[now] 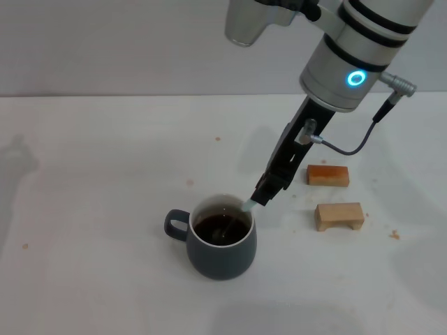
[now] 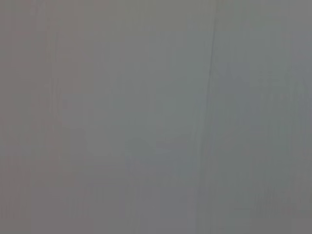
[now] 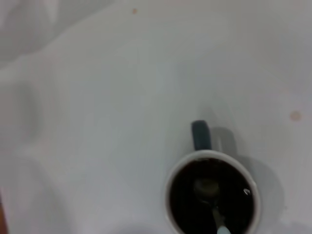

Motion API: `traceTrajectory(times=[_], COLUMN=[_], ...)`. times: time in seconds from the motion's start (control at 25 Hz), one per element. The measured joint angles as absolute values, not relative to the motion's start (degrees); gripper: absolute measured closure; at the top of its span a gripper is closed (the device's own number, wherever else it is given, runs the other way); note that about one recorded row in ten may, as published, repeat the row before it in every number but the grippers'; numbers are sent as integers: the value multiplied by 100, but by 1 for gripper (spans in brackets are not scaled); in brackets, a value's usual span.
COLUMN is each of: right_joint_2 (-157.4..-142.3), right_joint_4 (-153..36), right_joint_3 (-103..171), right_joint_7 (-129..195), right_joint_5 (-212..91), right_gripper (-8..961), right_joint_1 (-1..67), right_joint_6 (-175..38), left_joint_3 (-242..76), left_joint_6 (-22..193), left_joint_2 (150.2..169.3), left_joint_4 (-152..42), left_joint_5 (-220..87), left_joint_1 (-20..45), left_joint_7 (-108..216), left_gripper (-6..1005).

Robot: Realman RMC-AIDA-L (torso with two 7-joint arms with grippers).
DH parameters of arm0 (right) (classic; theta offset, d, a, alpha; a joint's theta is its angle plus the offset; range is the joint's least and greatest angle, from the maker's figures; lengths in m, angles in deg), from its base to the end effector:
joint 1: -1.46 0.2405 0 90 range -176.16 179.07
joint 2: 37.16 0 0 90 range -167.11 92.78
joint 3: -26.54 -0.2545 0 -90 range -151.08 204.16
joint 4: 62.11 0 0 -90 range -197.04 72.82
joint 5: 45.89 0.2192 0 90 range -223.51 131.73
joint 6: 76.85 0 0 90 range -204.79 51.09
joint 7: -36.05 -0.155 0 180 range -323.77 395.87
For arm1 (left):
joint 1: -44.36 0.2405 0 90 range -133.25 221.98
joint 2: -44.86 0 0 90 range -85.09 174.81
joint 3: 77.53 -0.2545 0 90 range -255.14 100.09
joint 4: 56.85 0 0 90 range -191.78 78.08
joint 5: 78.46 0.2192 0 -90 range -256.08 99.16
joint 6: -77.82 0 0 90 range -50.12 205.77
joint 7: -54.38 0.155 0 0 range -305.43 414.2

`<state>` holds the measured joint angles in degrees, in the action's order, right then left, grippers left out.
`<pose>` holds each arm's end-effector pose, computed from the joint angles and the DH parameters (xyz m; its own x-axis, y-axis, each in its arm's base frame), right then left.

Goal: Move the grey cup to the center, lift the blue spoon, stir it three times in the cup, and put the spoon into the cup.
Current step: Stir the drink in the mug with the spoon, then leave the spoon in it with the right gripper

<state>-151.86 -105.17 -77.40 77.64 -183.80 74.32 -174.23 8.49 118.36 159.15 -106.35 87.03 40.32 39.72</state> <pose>0.0446 0.4025 -0.0385 0.8177 -0.3706 0.4404 -0.3729 -0.9240 -0.0850 -0.3416 0.3455 0.0790 0.6403 -0.0725 0.7647 0.7679 0.0372 -0.6395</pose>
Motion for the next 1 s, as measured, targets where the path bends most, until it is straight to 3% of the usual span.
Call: traceTrajectory(times=[1.0], right_joint_2=[-15269], right_joint_4=[-10531], right_joint_3=[-7747], right_joint_7=[7602], right_joint_5=[-18549], right_gripper=[794], right_joint_1=[7508], right_joint_6=[-17570], left_joint_3=[843], left_joint_6=[11969], left_joint_2=[15894], left_joint_4=[-10606], left_joint_5=[8703], left_joint_1=[4024], left_joint_7=[3910], left_gripper=[1001])
